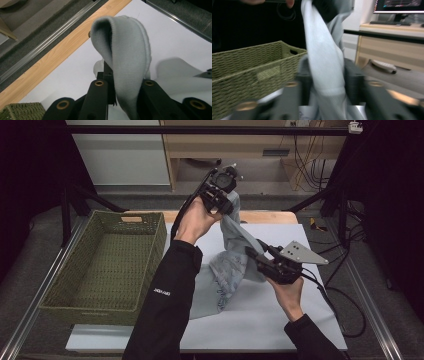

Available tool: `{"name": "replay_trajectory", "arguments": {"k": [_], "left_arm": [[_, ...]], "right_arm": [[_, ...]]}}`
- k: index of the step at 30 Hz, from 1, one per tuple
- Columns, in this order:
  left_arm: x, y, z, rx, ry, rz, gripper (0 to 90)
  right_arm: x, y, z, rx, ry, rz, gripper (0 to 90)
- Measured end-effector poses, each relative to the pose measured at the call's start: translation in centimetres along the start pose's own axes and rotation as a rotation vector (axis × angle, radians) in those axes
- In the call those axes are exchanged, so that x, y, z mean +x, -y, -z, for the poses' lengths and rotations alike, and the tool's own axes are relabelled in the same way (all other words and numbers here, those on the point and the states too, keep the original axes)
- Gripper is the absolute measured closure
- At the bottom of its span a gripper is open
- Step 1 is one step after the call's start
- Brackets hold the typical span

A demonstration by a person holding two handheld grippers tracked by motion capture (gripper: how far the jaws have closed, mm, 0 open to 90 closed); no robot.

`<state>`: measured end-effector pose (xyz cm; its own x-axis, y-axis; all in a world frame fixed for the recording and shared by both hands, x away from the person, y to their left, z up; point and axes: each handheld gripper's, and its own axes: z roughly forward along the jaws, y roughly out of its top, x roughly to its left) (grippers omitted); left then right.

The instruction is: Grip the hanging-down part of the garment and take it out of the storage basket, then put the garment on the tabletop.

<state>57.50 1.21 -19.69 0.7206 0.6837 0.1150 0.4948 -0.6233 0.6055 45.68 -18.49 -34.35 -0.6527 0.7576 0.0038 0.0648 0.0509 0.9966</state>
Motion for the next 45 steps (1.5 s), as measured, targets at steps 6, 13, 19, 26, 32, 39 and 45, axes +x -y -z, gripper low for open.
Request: {"name": "replay_trajectory", "arguments": {"k": [6, 13, 19, 26, 32, 39, 45], "left_arm": [[0.0, 0.7, -0.1, -0.004, 0.006, -0.008, 81.2], [0.3, 1.3, -0.5, -0.004, 0.012, -0.009, 81.1], [0.4, 1.9, -1.2, 0.004, 0.021, -0.013, 81.0], [0.4, 2.5, -1.8, -0.005, 0.035, -0.012, 81.0], [-0.1, 3.6, -2.4, -0.018, 0.055, -0.023, 80.8], [-0.8, 5.1, -4.0, -0.013, 0.074, -0.031, 80.4], [-1.8, 6.7, -5.9, -0.005, 0.102, -0.05, 80.1]], "right_arm": [[0.5, 1.2, 0.6, -0.033, 0.041, 0.025, 10.3], [0.3, 2.1, 1.8, -0.03, 0.046, -0.014, 3.1], [-0.7, 4.2, 3.2, -0.01, 0.064, -0.045, 1.9], [-1.5, 5.4, 4.3, 0.02, 0.081, -0.064, 0.7], [-1.8, 6.3, 5.6, 0.043, 0.086, -0.073, 0.6], [-2.3, 7.2, 6.5, 0.046, 0.09, -0.088, 0.6], [-2.7, 7.8, 6.9, 0.05, 0.098, -0.083, 0.6]]}}
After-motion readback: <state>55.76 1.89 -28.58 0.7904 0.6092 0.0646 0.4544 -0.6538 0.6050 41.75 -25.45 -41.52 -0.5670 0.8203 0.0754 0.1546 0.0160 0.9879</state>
